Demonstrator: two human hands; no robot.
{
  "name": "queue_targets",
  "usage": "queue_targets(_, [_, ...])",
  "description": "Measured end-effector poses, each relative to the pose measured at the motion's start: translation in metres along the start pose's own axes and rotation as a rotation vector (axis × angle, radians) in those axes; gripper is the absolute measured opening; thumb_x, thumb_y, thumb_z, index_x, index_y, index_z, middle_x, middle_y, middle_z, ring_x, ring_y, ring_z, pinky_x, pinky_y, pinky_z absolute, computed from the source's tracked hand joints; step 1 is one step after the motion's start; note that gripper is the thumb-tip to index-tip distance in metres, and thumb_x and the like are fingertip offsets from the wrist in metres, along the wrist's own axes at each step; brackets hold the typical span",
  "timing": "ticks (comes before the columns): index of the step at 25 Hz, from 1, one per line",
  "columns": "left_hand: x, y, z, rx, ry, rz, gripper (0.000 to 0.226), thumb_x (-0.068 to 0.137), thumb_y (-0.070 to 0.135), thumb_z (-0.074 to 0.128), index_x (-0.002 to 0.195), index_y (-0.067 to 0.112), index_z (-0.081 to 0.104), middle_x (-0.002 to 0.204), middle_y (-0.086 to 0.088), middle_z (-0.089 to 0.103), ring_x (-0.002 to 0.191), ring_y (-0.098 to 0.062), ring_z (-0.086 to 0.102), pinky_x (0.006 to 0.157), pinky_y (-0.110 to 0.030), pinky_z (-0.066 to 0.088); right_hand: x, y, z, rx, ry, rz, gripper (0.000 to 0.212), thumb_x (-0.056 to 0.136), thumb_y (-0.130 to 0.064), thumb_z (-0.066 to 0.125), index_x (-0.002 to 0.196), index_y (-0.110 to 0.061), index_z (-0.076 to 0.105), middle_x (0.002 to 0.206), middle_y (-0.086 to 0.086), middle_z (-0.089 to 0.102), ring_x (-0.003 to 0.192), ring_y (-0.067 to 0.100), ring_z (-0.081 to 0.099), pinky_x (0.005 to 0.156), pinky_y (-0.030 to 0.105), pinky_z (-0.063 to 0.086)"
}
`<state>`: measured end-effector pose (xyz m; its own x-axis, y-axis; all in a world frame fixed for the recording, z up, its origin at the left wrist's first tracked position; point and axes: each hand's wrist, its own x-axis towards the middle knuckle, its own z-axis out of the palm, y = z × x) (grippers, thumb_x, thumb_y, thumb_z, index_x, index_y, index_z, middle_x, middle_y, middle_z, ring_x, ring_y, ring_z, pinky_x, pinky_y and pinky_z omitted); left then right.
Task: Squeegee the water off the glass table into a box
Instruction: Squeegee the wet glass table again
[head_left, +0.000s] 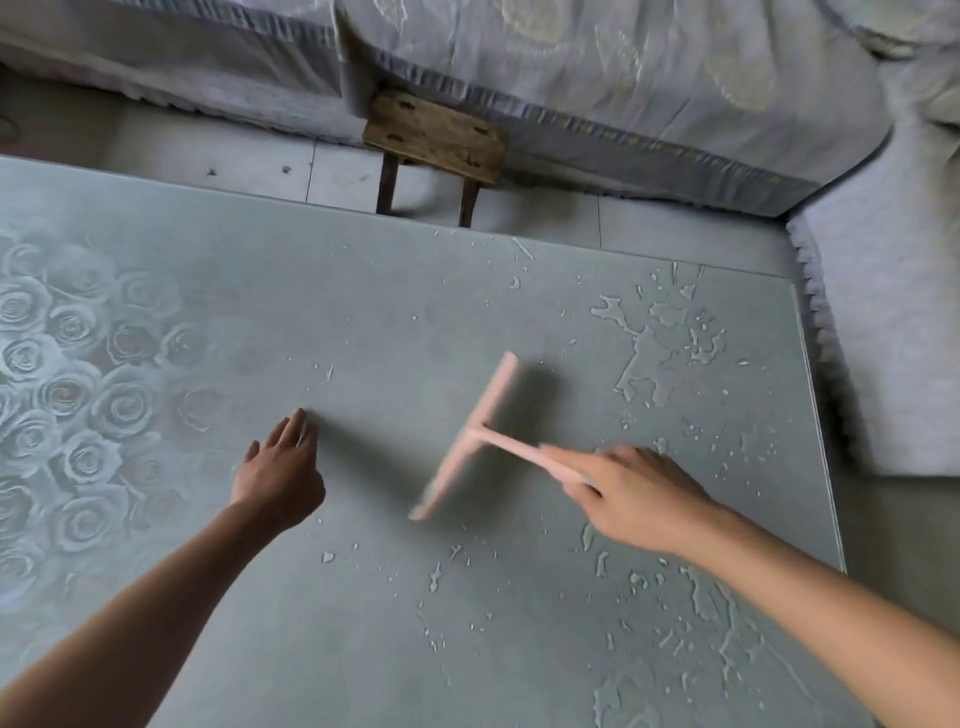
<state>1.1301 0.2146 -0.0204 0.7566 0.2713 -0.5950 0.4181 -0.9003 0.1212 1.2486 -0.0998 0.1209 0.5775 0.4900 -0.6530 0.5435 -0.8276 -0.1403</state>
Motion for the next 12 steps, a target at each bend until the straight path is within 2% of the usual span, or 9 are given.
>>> queue_targets(2, [0.006,0.0,-0.002,0.022,0.051,0.017,0.067,0.087,0.01,0.043,0.15,0.013,0.022,0.159,-0.005,0.018,0.144,-0.021,0.024,0.115,-0.037,0.023,0.051,-0.03,-0.029,-0.044,0.085,-0.079,0.044,0.095,-0.032,0.041,0.136,-0.049,0.035,0.11,0.01,0.061,0.099,0.035,0.059,0.072,0.036,0.042])
queue_targets(3, [0.011,-0.001,-0.003,0.025,0.08,0.017,0.066,0.084,0.008,0.043,0.148,0.015,0.027,0.155,-0.006,0.029,0.138,-0.023,0.035,0.11,-0.035,0.03,0.081,-0.045,-0.04,-0.044,0.101,-0.108,0.043,0.096,-0.03,0.04,0.134,-0.049,0.038,0.111,0.01,0.059,0.1,0.035,0.058,0.073,0.037,0.041])
queue_targets(5, [0.017,-0.008,-0.008,-0.006,0.107,-0.029,0.063,0.082,0.005,0.043,0.142,0.022,0.037,0.136,-0.009,0.055,0.115,-0.032,0.056,0.089,-0.036,0.044,0.131,-0.07,-0.058,-0.026,0.086,-0.174,0.04,0.098,-0.029,0.038,0.133,-0.048,0.043,0.119,0.01,0.058,0.106,0.035,0.056,0.076,0.037,0.041])
queue_targets(7, [0.021,-0.014,-0.013,-0.056,0.123,-0.058,0.061,0.081,0.004,0.041,0.139,0.025,0.039,0.124,-0.009,0.063,0.099,-0.036,0.061,0.076,-0.037,0.047,0.154,-0.07,-0.06,0.004,0.056,-0.17,0.04,0.098,-0.031,0.037,0.133,-0.049,0.044,0.128,0.007,0.057,0.111,0.034,0.054,0.077,0.036,0.04])
queue_targets(10, [0.026,-0.018,-0.014,-0.133,0.122,-0.032,0.061,0.083,0.004,0.042,0.141,0.022,0.036,0.132,-0.001,0.059,0.107,-0.034,0.06,0.085,-0.037,0.046,0.131,-0.024,-0.042,0.086,0.046,-0.098,0.041,0.099,-0.033,0.038,0.136,-0.05,0.04,0.132,0.008,0.057,0.113,0.035,0.054,0.086,0.037,0.046])
queue_targets(12, [0.03,-0.018,-0.021,-0.207,0.114,-0.015,0.06,0.085,0.004,0.042,0.141,0.021,0.035,0.133,-0.002,0.059,0.111,-0.032,0.059,0.089,-0.037,0.047,0.09,0.011,-0.037,0.108,0.007,-0.035,0.041,0.1,-0.031,0.037,0.137,-0.048,0.039,0.124,0.012,0.061,0.107,0.037,0.057,0.084,0.039,0.049])
